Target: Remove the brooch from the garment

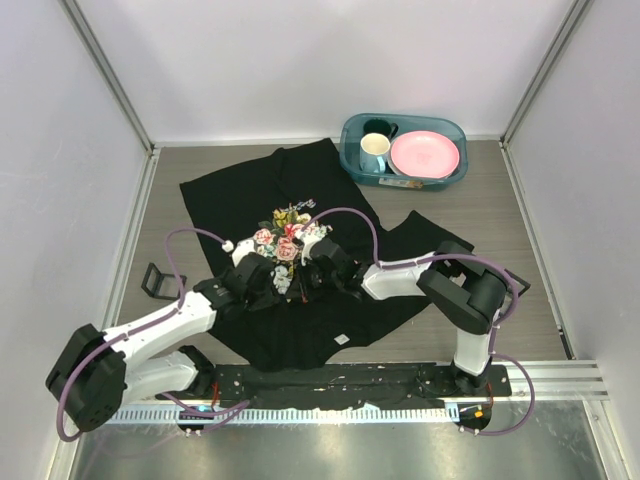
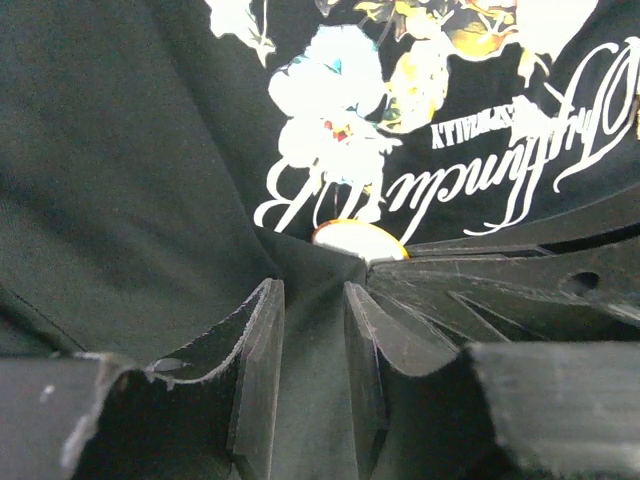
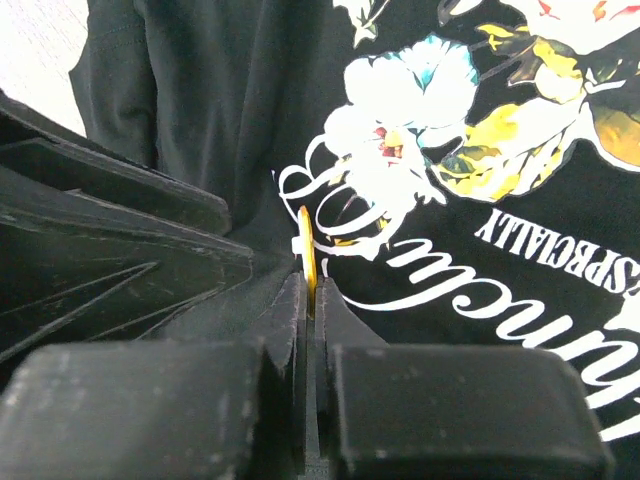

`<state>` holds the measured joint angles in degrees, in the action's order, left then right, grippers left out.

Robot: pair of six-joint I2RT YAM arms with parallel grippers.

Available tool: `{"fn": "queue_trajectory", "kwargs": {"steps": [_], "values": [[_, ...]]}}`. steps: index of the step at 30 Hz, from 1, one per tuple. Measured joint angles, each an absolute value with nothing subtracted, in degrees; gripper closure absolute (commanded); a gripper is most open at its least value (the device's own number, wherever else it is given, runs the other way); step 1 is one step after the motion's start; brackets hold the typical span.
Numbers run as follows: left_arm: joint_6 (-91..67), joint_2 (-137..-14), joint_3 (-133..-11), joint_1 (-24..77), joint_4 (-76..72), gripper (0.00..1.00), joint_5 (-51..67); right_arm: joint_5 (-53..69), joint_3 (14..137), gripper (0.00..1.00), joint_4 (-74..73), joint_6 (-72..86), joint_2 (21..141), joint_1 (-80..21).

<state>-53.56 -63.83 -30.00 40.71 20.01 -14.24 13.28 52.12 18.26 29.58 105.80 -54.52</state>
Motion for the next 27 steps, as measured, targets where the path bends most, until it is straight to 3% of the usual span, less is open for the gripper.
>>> {"fn": "queue_trajectory", "kwargs": {"steps": [17,27], "values": [[-61.76,-62.94,-26.28,35.31,15.31,0.77,-6.76,13.06,49.45,0.99,23.33,30.3,105.8,-54.46],[-64.38,-63.29,-24.77,33.76,10.98,0.77,-4.29,13.19,48.34,0.99,25.61,30.28,105.8,-54.41]]}}
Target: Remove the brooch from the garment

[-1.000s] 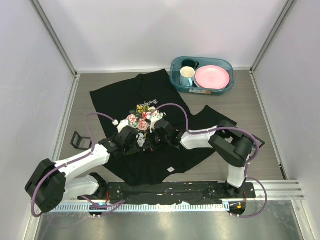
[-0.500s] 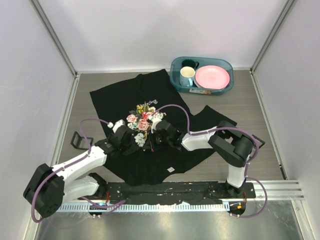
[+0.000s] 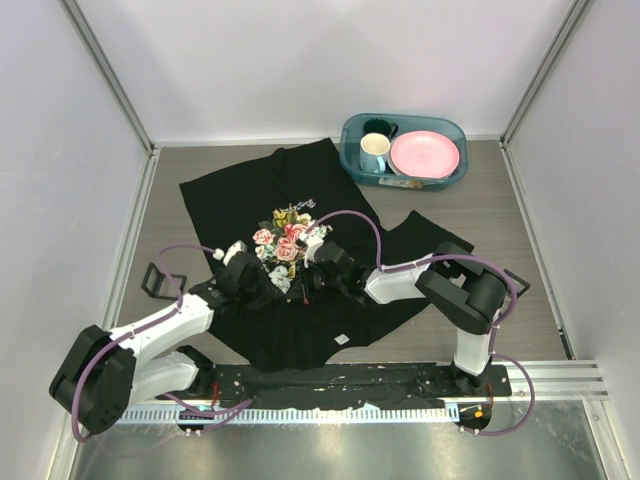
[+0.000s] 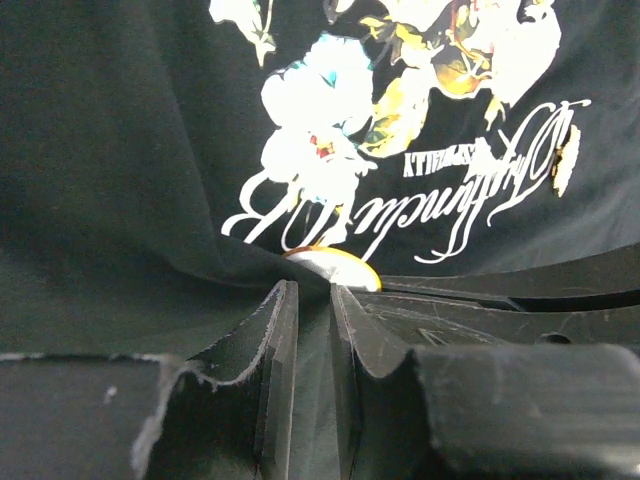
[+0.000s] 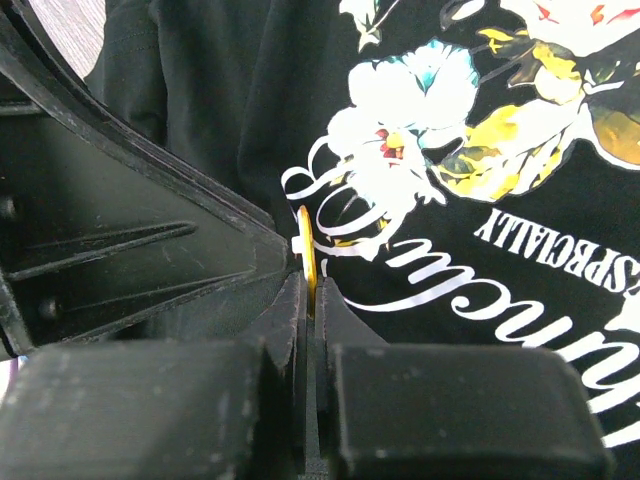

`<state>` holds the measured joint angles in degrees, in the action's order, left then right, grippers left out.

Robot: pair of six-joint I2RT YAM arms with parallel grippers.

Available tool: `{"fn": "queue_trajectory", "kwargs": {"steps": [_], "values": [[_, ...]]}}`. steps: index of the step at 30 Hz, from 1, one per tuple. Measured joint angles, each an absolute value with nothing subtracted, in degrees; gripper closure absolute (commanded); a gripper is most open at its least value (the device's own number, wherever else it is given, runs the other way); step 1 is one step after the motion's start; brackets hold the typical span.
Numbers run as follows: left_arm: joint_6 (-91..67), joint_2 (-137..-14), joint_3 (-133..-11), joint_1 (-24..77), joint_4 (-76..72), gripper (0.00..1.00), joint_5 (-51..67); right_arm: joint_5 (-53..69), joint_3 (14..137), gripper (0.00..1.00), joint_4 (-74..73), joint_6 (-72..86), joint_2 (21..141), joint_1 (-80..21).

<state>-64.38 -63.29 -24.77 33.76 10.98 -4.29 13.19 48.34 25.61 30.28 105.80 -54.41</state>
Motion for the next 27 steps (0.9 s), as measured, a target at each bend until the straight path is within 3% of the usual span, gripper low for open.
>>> {"fn": "queue_trajectory", "kwargs": {"steps": [19,27], "values": [[-65.34,-64.62,-24.03,33.28,7.07,0.83,-2.7,13.39,47.77,0.99,26.55,30.59,105.8,-54.15],[-65.82,-65.41,-23.64,32.86,5.34,0.9,-1.43,13.67,46.76,0.99,28.23,31.29,105.8,-53.82]]}}
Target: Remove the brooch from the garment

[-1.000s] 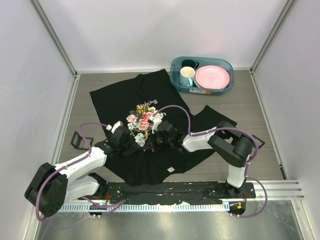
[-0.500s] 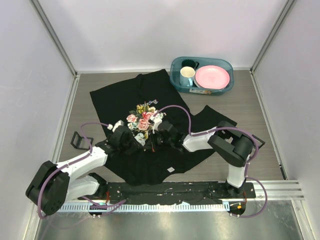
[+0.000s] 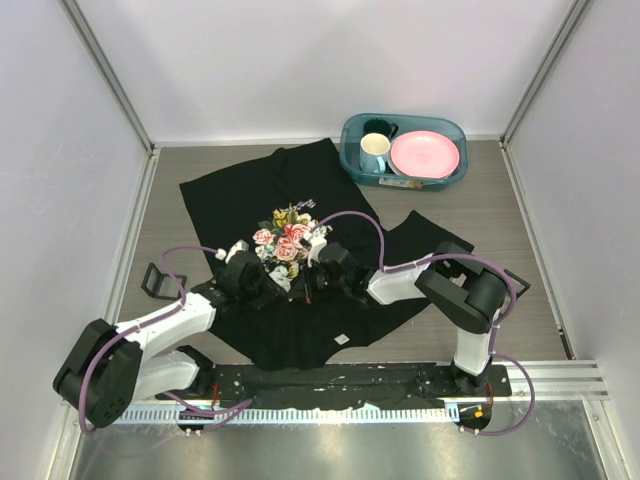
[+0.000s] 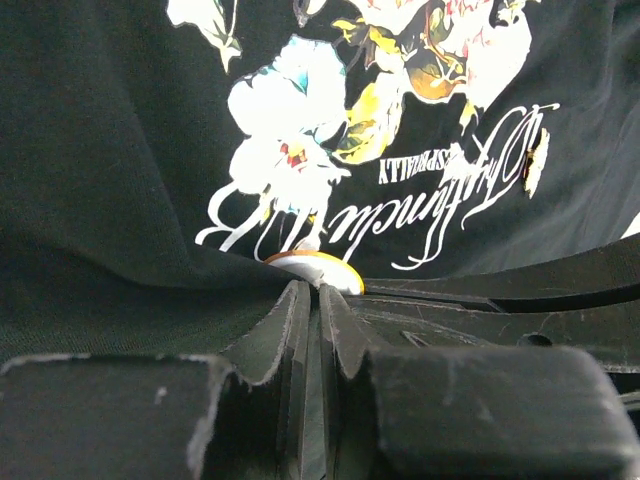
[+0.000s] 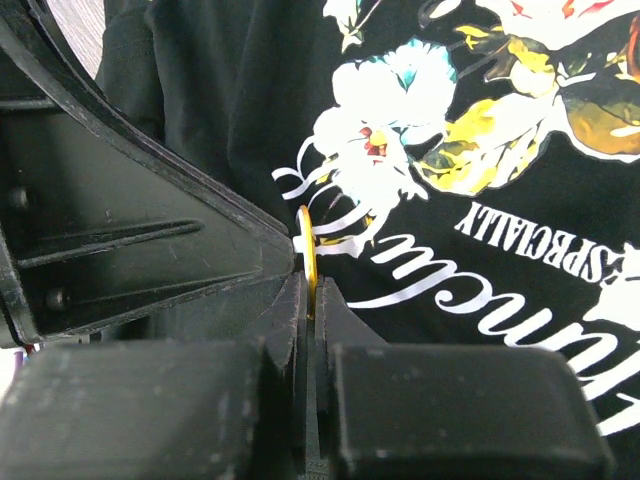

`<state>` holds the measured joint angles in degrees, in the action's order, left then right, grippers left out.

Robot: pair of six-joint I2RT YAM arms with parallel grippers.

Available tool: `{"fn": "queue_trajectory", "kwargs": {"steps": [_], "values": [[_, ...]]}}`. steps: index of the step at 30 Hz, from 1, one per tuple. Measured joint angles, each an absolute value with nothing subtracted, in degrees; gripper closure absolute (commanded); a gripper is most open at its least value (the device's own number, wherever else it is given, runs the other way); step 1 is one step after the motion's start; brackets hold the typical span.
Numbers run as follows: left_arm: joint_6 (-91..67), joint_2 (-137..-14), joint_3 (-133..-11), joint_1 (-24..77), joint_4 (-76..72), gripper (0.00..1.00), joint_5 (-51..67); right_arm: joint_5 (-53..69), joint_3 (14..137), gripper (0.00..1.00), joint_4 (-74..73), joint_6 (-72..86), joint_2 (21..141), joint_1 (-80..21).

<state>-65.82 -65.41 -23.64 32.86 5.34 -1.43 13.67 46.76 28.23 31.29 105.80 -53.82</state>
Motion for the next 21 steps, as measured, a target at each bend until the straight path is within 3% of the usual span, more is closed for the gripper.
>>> {"fn": "queue_trajectory", "kwargs": {"steps": [11,21], "values": [[-66.43,-67.0,-23.09,32.77,2.35,1.0,0.19,15.07,41.17,0.99,39.99,34.2,106.8,-52.99],[-68.6,-69.63,-21.76,31.05,-0.27,0.99,2.09,15.25,38.68,0.99,47.0,36.42,108.36,-52.53]]}}
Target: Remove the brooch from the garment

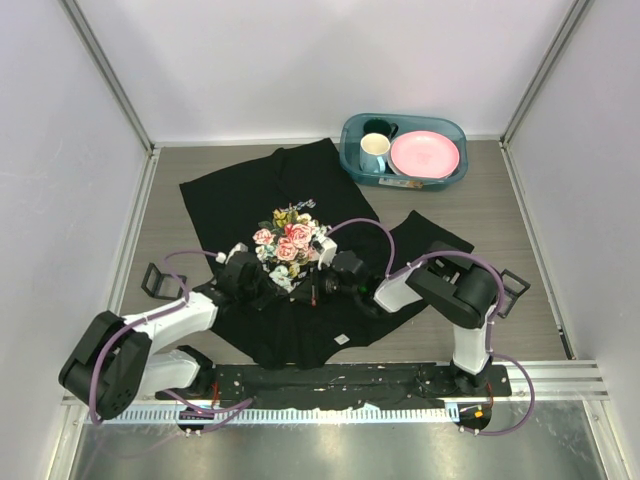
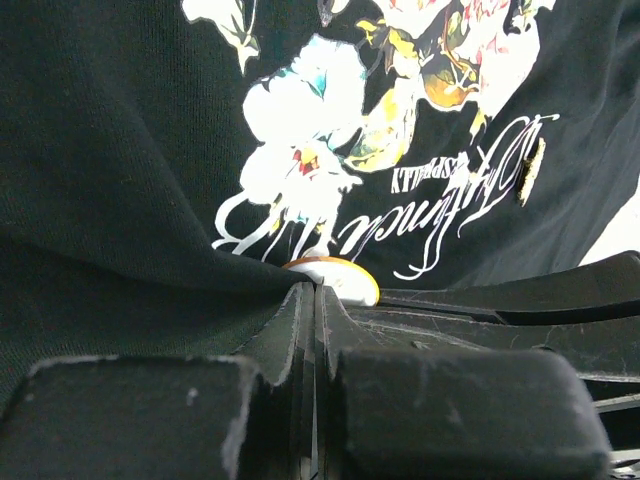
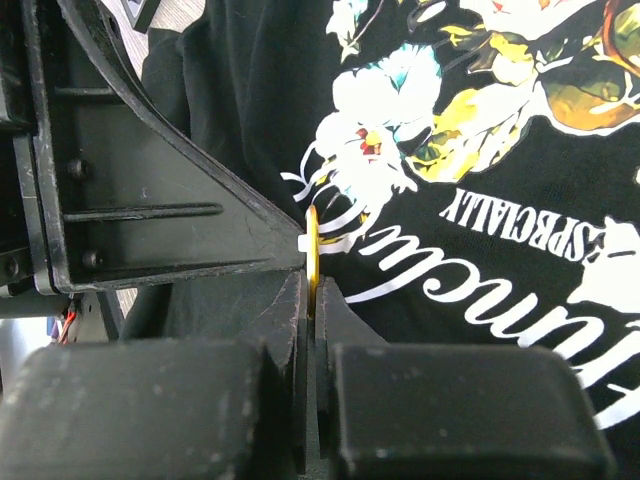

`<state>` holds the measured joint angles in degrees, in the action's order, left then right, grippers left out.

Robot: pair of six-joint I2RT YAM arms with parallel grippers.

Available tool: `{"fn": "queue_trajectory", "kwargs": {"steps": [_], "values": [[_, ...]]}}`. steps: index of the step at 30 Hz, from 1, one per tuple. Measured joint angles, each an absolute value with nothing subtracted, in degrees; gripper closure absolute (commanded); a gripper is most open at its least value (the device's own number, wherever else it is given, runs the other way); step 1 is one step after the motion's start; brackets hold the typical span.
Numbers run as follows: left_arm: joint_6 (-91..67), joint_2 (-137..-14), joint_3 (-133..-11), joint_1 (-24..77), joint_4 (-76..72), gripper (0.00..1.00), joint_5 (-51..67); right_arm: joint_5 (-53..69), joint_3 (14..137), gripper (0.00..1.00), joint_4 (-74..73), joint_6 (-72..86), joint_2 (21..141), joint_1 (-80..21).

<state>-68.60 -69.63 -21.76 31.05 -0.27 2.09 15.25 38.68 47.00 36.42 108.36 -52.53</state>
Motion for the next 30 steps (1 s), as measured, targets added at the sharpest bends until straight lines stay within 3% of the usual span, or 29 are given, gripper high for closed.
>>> {"fn": "queue_trajectory", "kwargs": {"steps": [3,7,10,15,30], "values": [[-68.36,-68.6,-21.93,30.72,0.25,0.87,2.22,15.31,38.61,0.99,47.81,36.71,108.68,-52.51],[-66.32,-64.82,-22.15,30.72,5.54,0.59,0.3,15.18,39.07,0.99,46.7,36.49,108.62,-52.93],[-64.84,-59.11,-22.15,30.52,12.4,0.52,-3.44,14.63,40.38,0.99,42.89,35.48,107.74,-53.65],[-64.05,-51.42,-22.13,30.35,19.31,0.51,-6.66,10.96,43.68,0.99,33.21,31.38,105.3,-55.16],[-74.65,-52.99,-21.56,30.02,26.04,0.49,-13.04,-10.33,53.17,0.99,11.0,21.91,102.19,-63.77]]}}
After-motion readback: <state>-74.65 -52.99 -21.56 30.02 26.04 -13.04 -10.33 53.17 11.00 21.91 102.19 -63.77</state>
